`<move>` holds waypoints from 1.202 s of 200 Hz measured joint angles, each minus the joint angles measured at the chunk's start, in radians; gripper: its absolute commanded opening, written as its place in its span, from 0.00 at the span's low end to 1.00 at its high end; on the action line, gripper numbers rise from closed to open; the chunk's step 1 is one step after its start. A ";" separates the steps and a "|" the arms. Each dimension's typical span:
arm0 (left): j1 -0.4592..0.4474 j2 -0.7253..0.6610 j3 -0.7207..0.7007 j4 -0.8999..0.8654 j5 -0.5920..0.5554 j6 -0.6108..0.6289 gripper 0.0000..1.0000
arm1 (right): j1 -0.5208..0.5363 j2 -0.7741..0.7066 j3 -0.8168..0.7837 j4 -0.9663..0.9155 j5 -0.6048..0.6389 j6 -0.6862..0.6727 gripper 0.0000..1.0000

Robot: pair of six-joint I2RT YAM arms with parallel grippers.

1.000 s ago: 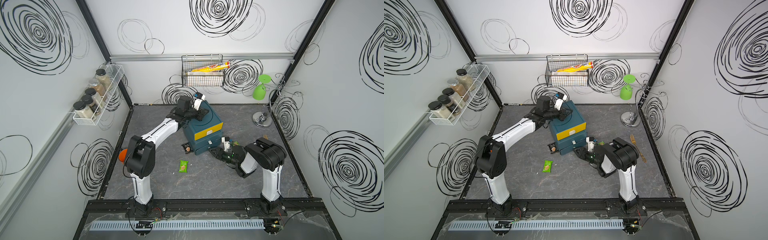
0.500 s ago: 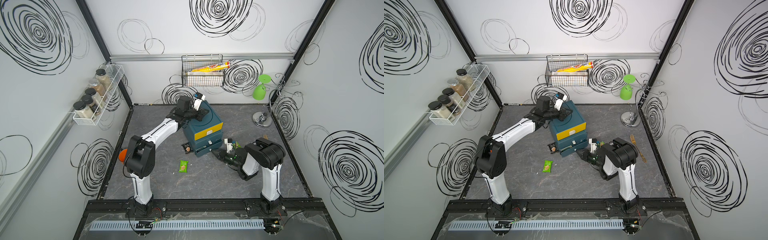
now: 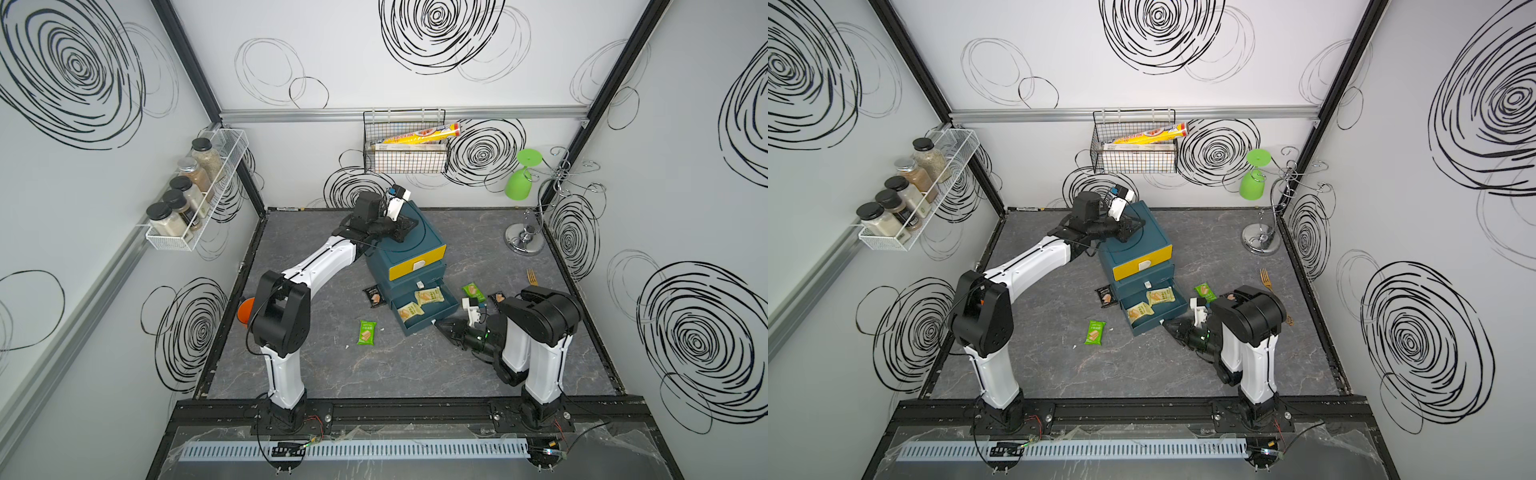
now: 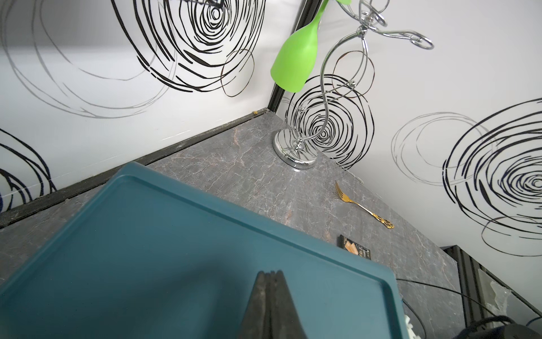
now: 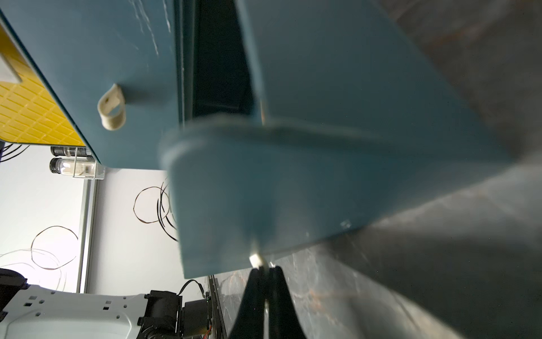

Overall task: Take the cookies out of the drawer
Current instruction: Open the drawer in the storage box.

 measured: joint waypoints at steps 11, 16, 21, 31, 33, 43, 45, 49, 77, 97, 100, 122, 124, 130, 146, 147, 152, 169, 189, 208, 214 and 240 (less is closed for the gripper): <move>0.000 0.000 0.000 0.000 0.000 0.002 0.00 | 0.000 -0.014 -0.015 0.000 -0.004 0.000 0.00; 0.000 0.000 0.000 0.000 0.000 0.002 0.00 | 0.000 -0.018 -0.018 0.000 -0.005 0.000 0.00; 0.000 0.000 0.000 0.000 0.000 0.002 0.00 | 0.001 -0.020 -0.018 0.000 -0.005 0.000 0.00; 0.000 0.000 0.000 0.000 0.000 0.002 0.00 | 0.002 -0.021 -0.018 0.000 -0.005 0.000 0.00; 0.000 0.000 0.000 0.000 0.000 0.003 0.00 | 0.003 -0.021 -0.018 -0.001 -0.005 0.000 0.00; 0.000 0.000 0.000 0.000 0.000 0.003 0.00 | 0.005 -0.021 -0.018 -0.001 -0.007 0.000 0.00; 0.000 0.000 0.000 0.000 0.000 0.003 0.00 | 0.006 -0.021 -0.018 -0.001 -0.006 0.000 0.00; 0.000 0.000 0.000 0.000 0.000 0.003 0.00 | 0.008 -0.021 -0.018 -0.001 -0.006 0.000 0.00; 0.001 0.000 0.000 0.000 0.001 0.003 0.00 | 0.016 -0.022 -0.018 -0.001 -0.006 0.000 0.02; 0.001 0.000 0.000 0.000 0.002 0.003 0.00 | 0.016 -0.038 -0.020 -0.009 -0.006 0.000 0.05; 0.001 0.000 0.000 0.000 0.002 0.002 0.00 | 0.016 -0.043 -0.020 -0.011 -0.006 -0.001 0.05; 0.001 0.000 0.000 0.000 0.002 0.002 0.00 | 0.017 -0.062 -0.021 -0.018 -0.006 -0.005 0.06; 0.001 0.000 0.000 0.000 0.002 0.002 0.00 | 0.017 -0.062 -0.021 -0.018 -0.006 -0.005 0.06; 0.001 0.000 0.000 0.000 0.002 0.002 0.00 | 0.017 -0.061 -0.021 -0.020 -0.006 -0.006 0.07; 0.001 0.000 0.000 0.001 0.003 0.002 0.00 | 0.017 -0.059 -0.021 -0.026 -0.006 -0.008 0.12; 0.001 0.000 0.000 0.001 0.003 0.002 0.00 | 0.017 -0.058 -0.021 -0.026 -0.006 -0.008 0.13; 0.001 0.000 0.000 0.001 0.003 0.002 0.01 | 0.017 -0.059 -0.021 -0.027 -0.006 -0.012 0.16; 0.001 0.000 -0.004 0.007 0.004 0.002 0.01 | 0.018 -0.069 -0.022 -0.032 -0.007 -0.019 0.25; 0.003 -0.001 -0.006 0.011 0.008 0.001 0.03 | 0.018 -0.106 -0.024 -0.039 -0.013 -0.029 0.34; 0.003 -0.001 -0.008 0.015 0.009 0.000 0.07 | 0.018 -0.145 -0.024 -0.042 -0.036 -0.030 0.43; 0.003 -0.001 -0.008 0.016 0.010 -0.002 0.09 | 0.018 -0.160 -0.024 -0.044 -0.046 -0.031 0.44; 0.006 -0.004 -0.017 0.032 0.015 -0.008 0.09 | 0.018 -0.262 -0.025 -0.058 -0.084 -0.023 0.52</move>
